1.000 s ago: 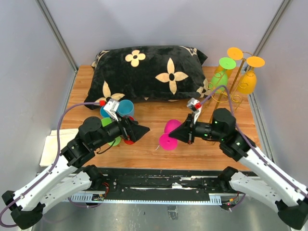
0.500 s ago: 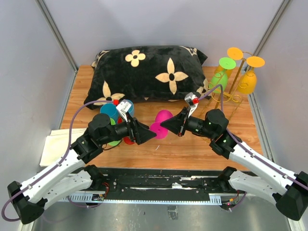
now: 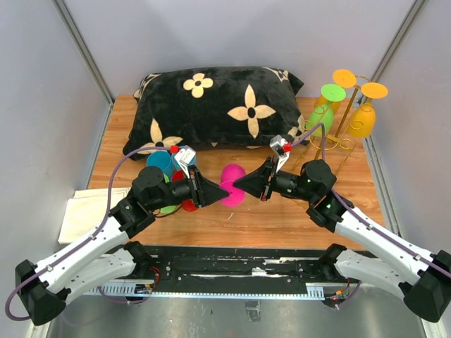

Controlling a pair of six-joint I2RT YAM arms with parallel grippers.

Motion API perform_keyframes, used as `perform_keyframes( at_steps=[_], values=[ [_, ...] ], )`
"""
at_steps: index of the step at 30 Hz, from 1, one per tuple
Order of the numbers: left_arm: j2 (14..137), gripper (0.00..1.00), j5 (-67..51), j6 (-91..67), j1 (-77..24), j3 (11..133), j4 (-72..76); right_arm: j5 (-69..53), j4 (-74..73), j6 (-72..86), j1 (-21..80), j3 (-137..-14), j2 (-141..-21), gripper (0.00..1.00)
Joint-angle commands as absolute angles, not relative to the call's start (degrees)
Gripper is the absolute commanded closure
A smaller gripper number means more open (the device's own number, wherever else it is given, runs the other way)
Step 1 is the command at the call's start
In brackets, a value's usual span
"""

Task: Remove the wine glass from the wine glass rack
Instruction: Place the wine glass at the center of the board.

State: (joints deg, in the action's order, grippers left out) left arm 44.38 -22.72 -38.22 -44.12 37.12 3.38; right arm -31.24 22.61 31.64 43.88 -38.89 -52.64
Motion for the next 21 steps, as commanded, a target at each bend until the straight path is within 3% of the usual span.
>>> perform_keyframes(
  at_steps=[1,5,13,16,21],
  values=[
    [44.11,0.88,-24.56,-38.93,-44.41,36.96,7.97,-32.43,23.43,30.48,44.67,-38.89,-51.07,0.98],
    [43.38,0.99,-23.8,-38.92,-44.38,36.53,8.47,-32.74,19.83,28.25,44.63,-39.33,-49.92,0.91],
    [42.59,0.99,-22.82,-38.43,-44.38,36.29,8.95,-36.32,10.38,22.63,44.65,-40.95,-48.89,0.53],
    [42.63,0.99,-22.76,-38.28,-44.37,36.18,9.18,-37.57,11.21,23.75,44.68,-40.93,-49.53,0.51],
    [42.54,0.99,-22.59,-38.36,-44.39,35.79,9.43,-39.89,15.16,27.26,44.9,-41.24,-52.4,0.57]
  ],
)
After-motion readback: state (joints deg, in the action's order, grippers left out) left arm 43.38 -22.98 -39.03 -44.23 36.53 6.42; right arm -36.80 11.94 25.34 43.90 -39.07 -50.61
